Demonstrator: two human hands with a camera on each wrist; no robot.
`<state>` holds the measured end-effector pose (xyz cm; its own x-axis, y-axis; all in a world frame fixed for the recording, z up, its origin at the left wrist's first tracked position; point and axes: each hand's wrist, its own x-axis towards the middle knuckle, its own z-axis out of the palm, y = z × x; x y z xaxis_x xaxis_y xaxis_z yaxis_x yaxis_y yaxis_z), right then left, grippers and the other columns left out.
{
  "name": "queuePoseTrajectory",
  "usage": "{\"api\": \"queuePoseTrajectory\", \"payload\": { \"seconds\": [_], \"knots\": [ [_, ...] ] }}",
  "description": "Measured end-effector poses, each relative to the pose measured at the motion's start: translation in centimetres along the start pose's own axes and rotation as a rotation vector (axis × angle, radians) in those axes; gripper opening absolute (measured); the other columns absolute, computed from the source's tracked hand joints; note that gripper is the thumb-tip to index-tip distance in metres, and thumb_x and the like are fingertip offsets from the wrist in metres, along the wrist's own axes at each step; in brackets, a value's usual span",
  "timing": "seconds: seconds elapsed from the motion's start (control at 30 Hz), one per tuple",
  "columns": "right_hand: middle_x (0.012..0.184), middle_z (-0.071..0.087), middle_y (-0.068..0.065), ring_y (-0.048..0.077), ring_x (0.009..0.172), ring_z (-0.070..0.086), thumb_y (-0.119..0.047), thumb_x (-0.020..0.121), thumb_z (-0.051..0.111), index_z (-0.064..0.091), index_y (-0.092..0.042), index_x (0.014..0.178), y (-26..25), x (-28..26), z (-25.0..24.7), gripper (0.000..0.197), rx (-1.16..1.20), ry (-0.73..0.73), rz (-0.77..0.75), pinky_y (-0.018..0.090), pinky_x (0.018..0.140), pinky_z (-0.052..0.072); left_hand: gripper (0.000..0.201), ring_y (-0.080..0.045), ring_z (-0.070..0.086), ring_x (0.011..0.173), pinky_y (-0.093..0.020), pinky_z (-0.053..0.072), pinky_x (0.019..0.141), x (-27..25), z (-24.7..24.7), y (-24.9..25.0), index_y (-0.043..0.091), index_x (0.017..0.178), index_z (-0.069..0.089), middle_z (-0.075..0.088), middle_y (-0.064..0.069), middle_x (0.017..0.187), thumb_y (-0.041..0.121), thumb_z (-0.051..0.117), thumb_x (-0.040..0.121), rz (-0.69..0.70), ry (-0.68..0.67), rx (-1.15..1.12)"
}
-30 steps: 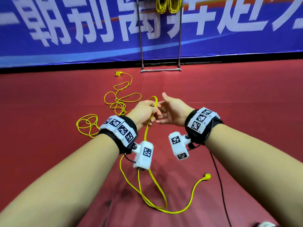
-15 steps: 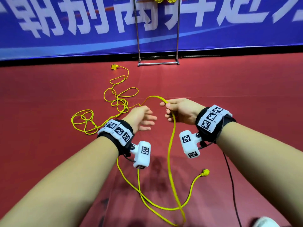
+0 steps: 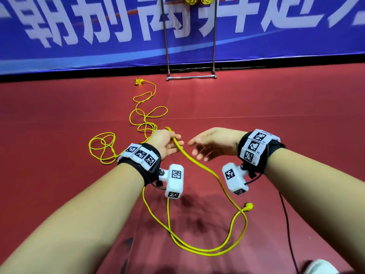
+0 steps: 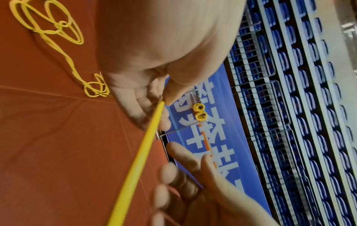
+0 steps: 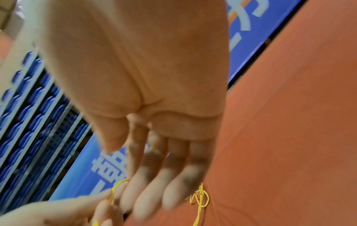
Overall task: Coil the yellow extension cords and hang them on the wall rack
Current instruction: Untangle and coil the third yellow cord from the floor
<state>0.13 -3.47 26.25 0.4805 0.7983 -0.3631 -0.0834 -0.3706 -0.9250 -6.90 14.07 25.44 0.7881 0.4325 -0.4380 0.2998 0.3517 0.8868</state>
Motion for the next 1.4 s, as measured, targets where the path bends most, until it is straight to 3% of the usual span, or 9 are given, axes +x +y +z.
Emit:
{"api": "queuePoseTrajectory", "payload": {
  "seconds": [0.13, 0.27, 0.37, 0.6, 0.73, 0.87, 1.1, 1.27, 1.4],
  "knots": [
    [0.086, 0.067, 0.009, 0.022, 0.073, 0.063, -0.043, 0.104, 0.036, 0.051, -0.01, 0.115, 0.1, 0.7, -1.5, 0.038, 0.337, 0.305, 0.063, 0.032, 0.066, 0.05, 0.017, -0.018, 0.053, 0.056, -0.028, 0.054, 0.047, -1.4, 1.3, 0.5, 0.011, 0.108, 0.051, 0.059, -0.003, 0.082, -0.002, 0.048, 0.097, 0.137, -0.147, 0.222],
    [0.085, 0.071, 0.01, 0.024, 0.079, 0.067, -0.05, 0.103, 0.033, 0.047, -0.009, 0.108, 0.2, 1.2, -2.6, 0.044, 0.523, 0.308, 0.126, 0.035, 0.071, 0.051, 0.019, -0.015, 0.056, 0.052, -0.029, 0.054, 0.053, -2.6, 2.2, -0.1, 0.01, 0.109, 0.055, 0.064, -0.006, 0.083, -0.002, 0.053, 0.094, 0.238, -0.46, 0.474],
    [0.075, 0.072, 0.002, 0.018, 0.074, 0.064, -0.034, 0.105, 0.038, 0.056, -0.007, 0.1, 0.1, 1.2, -2.7, 0.033, 0.516, 0.273, 0.142, 0.031, 0.072, 0.051, 0.021, -0.016, 0.058, 0.053, -0.028, 0.054, 0.054, -3.0, 2.6, -0.9, 0.007, 0.112, 0.061, 0.069, -0.004, 0.084, -0.004, 0.054, 0.095, 0.239, -0.614, 0.59],
    [0.075, 0.073, 0.004, 0.014, 0.06, 0.068, -0.006, 0.105, 0.03, 0.054, -0.01, 0.1, -0.6, 0.9, -1.9, 0.025, 0.439, 0.302, 0.018, 0.025, 0.056, 0.055, 0.017, -0.016, 0.063, 0.069, -0.029, 0.053, 0.065, -2.2, 2.0, -0.9, 0.01, 0.108, 0.067, 0.073, -0.001, 0.086, 0.016, 0.06, 0.093, 0.107, -0.401, 0.58],
    [0.083, 0.069, 0.007, 0.015, 0.069, 0.065, -0.002, 0.104, 0.033, 0.06, -0.011, 0.112, -0.9, 0.7, -1.4, 0.03, 0.318, 0.233, -0.05, 0.026, 0.063, 0.052, 0.03, -0.021, 0.063, 0.071, -0.033, 0.051, 0.066, -0.5, 0.5, -1.2, 0.011, 0.112, 0.056, 0.07, -0.006, 0.091, 0.035, 0.04, 0.103, 0.002, -0.147, 0.261],
    [0.084, 0.068, 0.006, 0.015, 0.07, 0.066, 0.002, 0.101, 0.039, 0.059, -0.008, 0.124, -0.4, 0.8, -0.6, 0.032, 0.182, 0.086, -0.102, 0.024, 0.059, 0.05, 0.036, -0.029, 0.069, 0.079, -0.037, 0.053, 0.069, 0.3, -0.6, -0.7, 0.013, 0.104, 0.045, 0.071, -0.011, 0.099, 0.048, 0.034, 0.104, -0.052, -0.113, 0.017],
    [0.098, 0.072, 0.008, 0.018, 0.08, 0.068, 0.007, 0.096, 0.045, 0.065, -0.003, 0.114, -0.1, 0.8, 0.8, 0.028, -0.086, -0.18, -0.017, 0.028, 0.069, 0.049, 0.012, -0.014, 0.069, 0.053, -0.022, 0.052, 0.048, 0.9, -1.1, -1.3, 0.013, 0.112, 0.046, 0.072, 0.004, 0.067, 0.012, 0.039, 0.102, -0.028, -0.055, 0.089],
    [0.092, 0.071, 0.005, 0.02, 0.079, 0.065, -0.023, 0.101, 0.047, 0.059, -0.015, 0.105, -0.4, 1.8, -0.4, 0.015, 0.188, 0.182, 0.107, 0.031, 0.072, 0.044, 0.02, -0.012, 0.063, 0.053, -0.024, 0.046, 0.053, 0.5, -0.3, -1.0, 0.013, 0.116, 0.052, 0.068, -0.001, 0.081, 0.007, 0.038, 0.103, 0.094, -0.122, 0.218],
    [0.092, 0.069, 0.008, 0.022, 0.083, 0.067, -0.043, 0.103, 0.039, 0.049, -0.015, 0.099, 0.1, 2.2, -1.6, 0.03, 0.38, 0.243, 0.156, 0.034, 0.073, 0.048, 0.023, -0.013, 0.063, 0.057, -0.023, 0.048, 0.049, -0.4, 0.5, -1.3, 0.011, 0.113, 0.061, 0.07, -0.003, 0.082, 0.0, 0.046, 0.099, 0.183, -0.252, 0.385]
  ]
}}
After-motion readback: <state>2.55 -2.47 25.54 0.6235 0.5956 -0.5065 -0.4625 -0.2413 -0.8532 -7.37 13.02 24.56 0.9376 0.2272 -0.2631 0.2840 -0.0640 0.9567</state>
